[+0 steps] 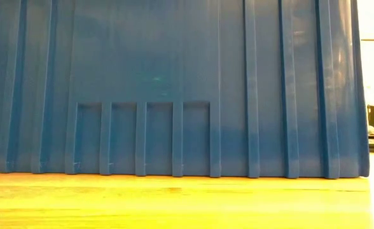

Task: Pick and place slides into bin
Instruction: Put the black slide into the blue bin

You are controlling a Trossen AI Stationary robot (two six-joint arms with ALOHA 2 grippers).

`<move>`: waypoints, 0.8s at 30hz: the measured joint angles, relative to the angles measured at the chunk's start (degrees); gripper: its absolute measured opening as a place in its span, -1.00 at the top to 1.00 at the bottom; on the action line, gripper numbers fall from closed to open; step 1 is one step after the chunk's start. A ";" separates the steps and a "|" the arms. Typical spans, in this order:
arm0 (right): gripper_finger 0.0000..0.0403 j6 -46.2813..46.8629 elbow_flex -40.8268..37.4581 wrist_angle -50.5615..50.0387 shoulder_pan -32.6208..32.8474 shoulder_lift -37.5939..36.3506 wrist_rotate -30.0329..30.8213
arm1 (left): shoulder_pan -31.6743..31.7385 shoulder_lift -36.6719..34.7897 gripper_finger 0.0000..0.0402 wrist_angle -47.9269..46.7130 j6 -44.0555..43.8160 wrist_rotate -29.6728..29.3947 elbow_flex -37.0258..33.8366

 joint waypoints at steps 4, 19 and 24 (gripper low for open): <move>0.77 0.00 0.00 0.00 -0.01 0.00 -0.02 | 0.22 -0.07 -0.16 0.02 -2.22 0.81 0.04; 0.77 0.02 0.00 -0.22 -0.01 0.00 -0.02 | 4.55 -0.20 -0.16 -0.23 -14.47 10.86 -0.02; 0.76 -0.05 0.00 -0.47 0.00 0.02 -0.02 | 4.55 -0.20 -0.16 -2.17 -14.68 10.84 0.01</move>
